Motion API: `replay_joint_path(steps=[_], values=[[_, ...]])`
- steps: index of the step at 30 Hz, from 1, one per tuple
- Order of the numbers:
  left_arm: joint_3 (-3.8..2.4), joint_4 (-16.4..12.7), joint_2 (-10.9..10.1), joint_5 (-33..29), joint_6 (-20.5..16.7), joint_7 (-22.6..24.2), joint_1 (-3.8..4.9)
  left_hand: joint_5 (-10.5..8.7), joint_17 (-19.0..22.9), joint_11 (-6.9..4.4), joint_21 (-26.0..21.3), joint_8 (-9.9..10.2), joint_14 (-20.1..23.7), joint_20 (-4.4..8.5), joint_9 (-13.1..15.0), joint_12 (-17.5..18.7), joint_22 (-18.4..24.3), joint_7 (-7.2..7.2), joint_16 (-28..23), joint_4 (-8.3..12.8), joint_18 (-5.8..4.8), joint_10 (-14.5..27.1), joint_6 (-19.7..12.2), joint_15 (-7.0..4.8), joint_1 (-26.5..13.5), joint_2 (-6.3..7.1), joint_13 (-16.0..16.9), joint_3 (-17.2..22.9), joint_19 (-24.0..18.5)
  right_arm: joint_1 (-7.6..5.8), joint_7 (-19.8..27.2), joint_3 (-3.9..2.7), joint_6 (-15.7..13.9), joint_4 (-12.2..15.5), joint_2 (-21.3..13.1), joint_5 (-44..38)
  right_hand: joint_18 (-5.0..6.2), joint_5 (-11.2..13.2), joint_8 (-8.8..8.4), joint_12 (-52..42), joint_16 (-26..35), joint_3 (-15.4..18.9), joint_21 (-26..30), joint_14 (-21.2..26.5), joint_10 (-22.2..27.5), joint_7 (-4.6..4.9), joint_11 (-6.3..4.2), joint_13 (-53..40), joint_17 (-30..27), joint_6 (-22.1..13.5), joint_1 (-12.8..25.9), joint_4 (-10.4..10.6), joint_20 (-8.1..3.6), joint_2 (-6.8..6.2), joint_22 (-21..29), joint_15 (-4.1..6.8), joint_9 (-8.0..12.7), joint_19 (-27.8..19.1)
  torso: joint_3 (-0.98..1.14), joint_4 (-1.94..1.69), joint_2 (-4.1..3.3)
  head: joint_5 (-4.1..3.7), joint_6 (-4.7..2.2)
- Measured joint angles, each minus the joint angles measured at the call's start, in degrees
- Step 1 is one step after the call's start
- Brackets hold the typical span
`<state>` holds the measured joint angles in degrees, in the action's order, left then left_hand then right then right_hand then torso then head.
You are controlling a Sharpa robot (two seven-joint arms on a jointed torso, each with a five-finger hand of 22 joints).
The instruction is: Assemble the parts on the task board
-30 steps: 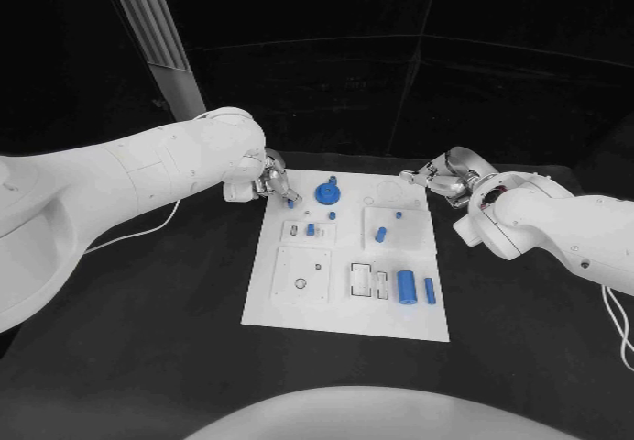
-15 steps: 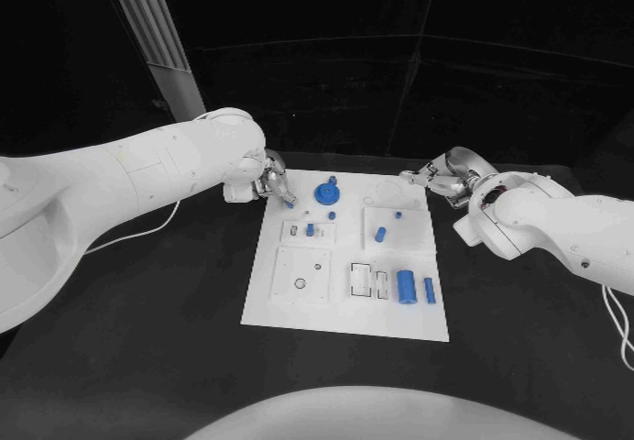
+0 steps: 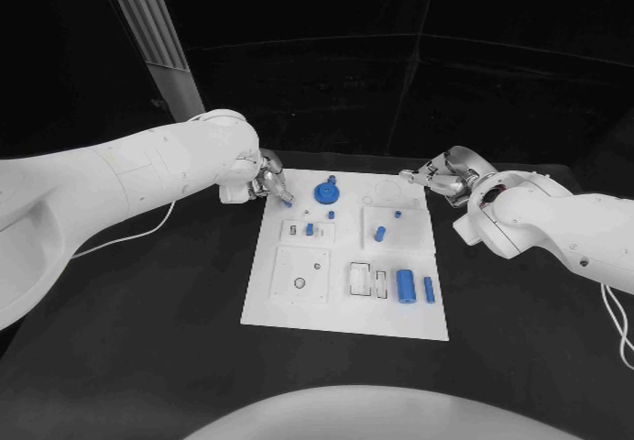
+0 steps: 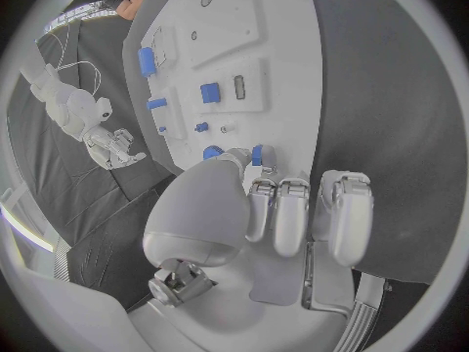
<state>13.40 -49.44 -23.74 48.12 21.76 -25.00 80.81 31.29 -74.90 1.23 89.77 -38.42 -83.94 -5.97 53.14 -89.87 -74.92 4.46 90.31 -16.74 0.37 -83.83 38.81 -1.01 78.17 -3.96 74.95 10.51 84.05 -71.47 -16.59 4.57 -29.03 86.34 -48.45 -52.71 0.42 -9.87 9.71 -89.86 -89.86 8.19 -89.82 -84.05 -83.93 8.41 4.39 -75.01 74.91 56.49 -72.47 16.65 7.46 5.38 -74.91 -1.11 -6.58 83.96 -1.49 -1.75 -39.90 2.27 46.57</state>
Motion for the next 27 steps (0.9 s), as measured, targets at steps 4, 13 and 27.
replay_joint_path(steps=[4,13,27], values=[[0.04,-2.13,-1.84,0.01,-1.84,2.07,0.44,0.00,0.00,-0.01,0.00,-0.35,0.00,0.00,0.24,0.00,0.00,-0.11,0.00,-0.10,0.00,-0.01,0.11,0.00,-0.37,0.36,-0.01,0.38,0.00,0.00,-0.01,0.00,0.00,-0.06,-0.03,0.00,0.00,0.00,0.00,0.00,0.00,0.00,0.00,0.00,0.00,0.00,0.00,0.00,0.00,0.00,0.00,0.00,0.00,0.00,0.00,0.00,0.01,0.00,0.00,-0.06,0.04,-0.07,0.16],[-0.01,-7.89,-6.43,0.00,-4.32,5.66,2.76,0.00,0.00,-0.01,0.00,-0.69,0.00,0.00,0.28,0.00,0.00,-0.18,0.00,0.00,0.00,-0.01,1.04,0.00,-1.05,1.05,-0.01,0.93,0.00,0.00,-0.01,0.00,0.00,-0.19,-0.11,0.00,0.00,0.00,0.00,0.00,0.00,0.00,0.00,0.00,0.00,0.00,0.00,0.00,0.00,0.00,0.00,0.00,0.00,0.00,0.00,0.00,0.01,0.00,0.02,-0.07,0.07,0.21,0.27],[0.03,-16.60,-11.99,-3.05,-3.20,3.97,3.25,0.00,0.00,-0.22,-0.25,-0.69,0.00,0.00,0.22,0.00,0.00,-0.38,0.00,-0.01,0.00,-0.22,1.25,0.00,-1.28,1.28,-0.01,1.24,0.00,0.00,-0.03,0.00,-0.01,-0.17,-0.31,0.00,0.00,0.00,0.00,0.00,0.00,0.00,0.00,0.00,0.00,0.00,0.00,0.00,0.00,0.00,0.00,0.00,0.00,0.00,0.00,0.00,0.01,0.00,0.02,0.00,-0.03,0.64,0.70]])
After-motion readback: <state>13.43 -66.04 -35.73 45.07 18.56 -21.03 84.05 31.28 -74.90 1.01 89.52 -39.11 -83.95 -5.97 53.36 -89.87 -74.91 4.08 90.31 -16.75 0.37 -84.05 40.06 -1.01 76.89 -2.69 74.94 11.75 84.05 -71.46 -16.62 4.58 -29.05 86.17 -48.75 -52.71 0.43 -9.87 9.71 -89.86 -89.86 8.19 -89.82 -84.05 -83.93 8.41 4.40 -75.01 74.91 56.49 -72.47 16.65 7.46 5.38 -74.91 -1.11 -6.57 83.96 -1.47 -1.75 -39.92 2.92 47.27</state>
